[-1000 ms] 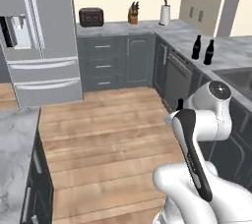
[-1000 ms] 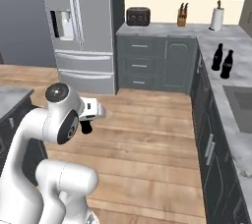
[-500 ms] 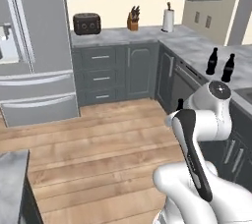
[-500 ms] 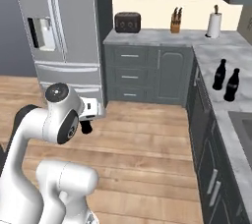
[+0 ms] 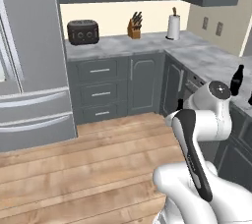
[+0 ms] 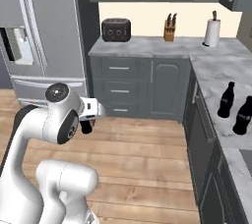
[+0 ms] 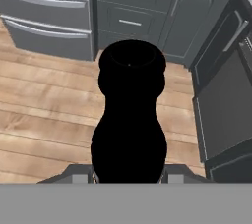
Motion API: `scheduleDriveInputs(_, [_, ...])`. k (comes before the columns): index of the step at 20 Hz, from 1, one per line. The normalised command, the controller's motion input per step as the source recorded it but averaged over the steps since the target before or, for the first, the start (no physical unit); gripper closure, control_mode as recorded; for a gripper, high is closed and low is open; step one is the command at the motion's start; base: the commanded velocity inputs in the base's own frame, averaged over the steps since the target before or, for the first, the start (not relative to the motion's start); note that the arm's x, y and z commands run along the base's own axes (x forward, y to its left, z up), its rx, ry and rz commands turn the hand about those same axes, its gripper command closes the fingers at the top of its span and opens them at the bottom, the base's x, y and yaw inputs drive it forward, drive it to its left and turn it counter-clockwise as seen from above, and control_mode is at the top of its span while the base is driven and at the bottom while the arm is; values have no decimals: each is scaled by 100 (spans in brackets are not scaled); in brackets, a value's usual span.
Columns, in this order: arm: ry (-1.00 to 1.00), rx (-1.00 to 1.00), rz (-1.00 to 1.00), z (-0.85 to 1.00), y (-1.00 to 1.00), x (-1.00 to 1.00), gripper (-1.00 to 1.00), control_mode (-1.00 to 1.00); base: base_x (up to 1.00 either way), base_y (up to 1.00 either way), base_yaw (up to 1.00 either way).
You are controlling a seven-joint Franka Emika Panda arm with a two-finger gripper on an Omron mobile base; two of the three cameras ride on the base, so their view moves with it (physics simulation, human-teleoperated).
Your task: Place the large bottle from the dining counter next to the other large bottle outside the sink, and place the small bottle from the dining counter next to the other small bottle inside the sink.
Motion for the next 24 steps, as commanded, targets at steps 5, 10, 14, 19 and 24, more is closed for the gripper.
scheduleDriveInputs(5, [0,0,0,0,0,0,100,100,74,12,-28])
scheduleDriveInputs(10, [0,0,0,0,0,0,100,100,11,1,-48])
scheduleDriveInputs(14, [0,0,0,0,0,0,100,100,0,0,-50])
scheduleDriveInputs(19, [0,0,0,0,0,0,100,100,0,0,-50])
scheduleDriveInputs(24, [0,0,0,0,0,0,100,100,0,0,-50])
